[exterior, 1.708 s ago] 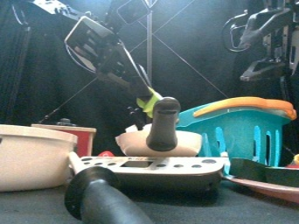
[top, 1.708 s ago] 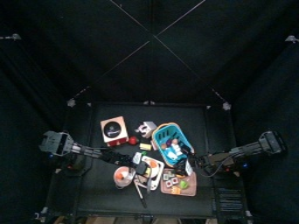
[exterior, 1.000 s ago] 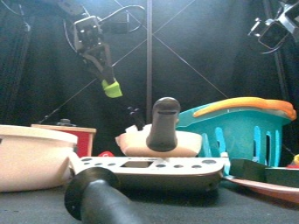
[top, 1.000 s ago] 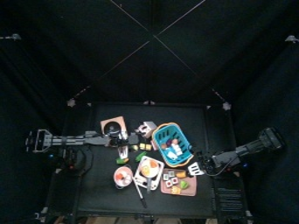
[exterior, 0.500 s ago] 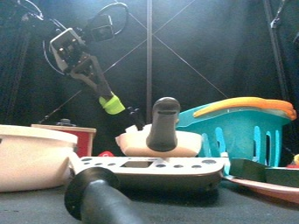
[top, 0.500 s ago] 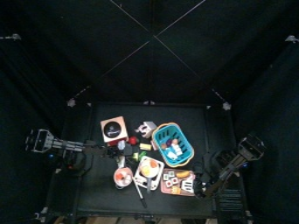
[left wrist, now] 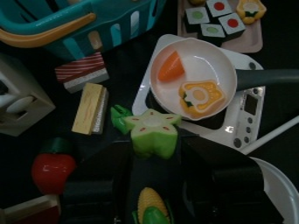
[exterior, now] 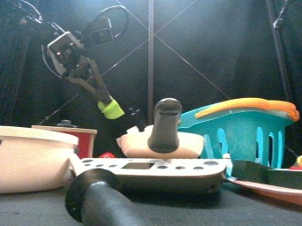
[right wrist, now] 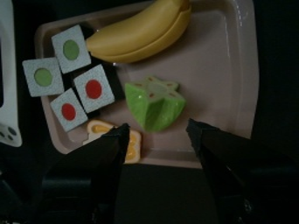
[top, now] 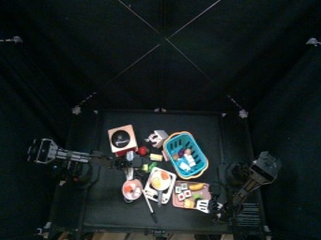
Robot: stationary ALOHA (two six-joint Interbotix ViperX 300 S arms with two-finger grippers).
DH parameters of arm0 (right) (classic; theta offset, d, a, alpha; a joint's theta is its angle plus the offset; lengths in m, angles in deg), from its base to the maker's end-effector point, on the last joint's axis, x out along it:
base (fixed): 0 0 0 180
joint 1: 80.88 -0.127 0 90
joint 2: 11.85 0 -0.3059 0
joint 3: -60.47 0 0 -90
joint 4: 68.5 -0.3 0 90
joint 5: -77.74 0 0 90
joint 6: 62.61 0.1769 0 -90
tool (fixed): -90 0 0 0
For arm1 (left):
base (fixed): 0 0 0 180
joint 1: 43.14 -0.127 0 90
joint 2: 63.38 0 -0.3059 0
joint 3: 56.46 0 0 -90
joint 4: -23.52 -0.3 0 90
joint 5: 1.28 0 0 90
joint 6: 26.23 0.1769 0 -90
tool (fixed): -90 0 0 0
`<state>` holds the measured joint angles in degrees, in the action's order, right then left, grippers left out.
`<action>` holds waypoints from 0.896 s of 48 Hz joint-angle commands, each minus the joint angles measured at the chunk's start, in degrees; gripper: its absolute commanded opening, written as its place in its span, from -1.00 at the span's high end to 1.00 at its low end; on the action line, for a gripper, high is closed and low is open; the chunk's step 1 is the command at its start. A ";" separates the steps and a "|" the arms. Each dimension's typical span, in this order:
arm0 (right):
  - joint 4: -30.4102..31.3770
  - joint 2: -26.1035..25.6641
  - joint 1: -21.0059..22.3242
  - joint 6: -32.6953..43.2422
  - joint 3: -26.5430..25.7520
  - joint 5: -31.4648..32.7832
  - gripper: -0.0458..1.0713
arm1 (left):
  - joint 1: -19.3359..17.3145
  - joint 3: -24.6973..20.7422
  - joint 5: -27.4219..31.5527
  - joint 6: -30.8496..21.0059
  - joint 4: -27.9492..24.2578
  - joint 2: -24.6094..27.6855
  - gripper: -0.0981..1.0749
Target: Grab starfruit top
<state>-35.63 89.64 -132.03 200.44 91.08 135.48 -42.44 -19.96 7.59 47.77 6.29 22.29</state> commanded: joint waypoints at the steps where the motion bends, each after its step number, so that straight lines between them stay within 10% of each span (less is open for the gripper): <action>1: 0.53 -0.97 0.44 0.62 0.18 -0.70 -0.71 | -0.09 -0.62 -0.18 0.09 0.00 -0.26 -0.32; 43: -1.32 -0.70 3.96 0.70 0.97 -6.50 -0.55 | -0.09 -0.09 0.09 0.00 0.00 -0.18 -0.32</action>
<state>-36.69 89.90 -128.42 200.88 92.92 128.89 -42.44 -19.43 7.86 47.77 6.38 22.29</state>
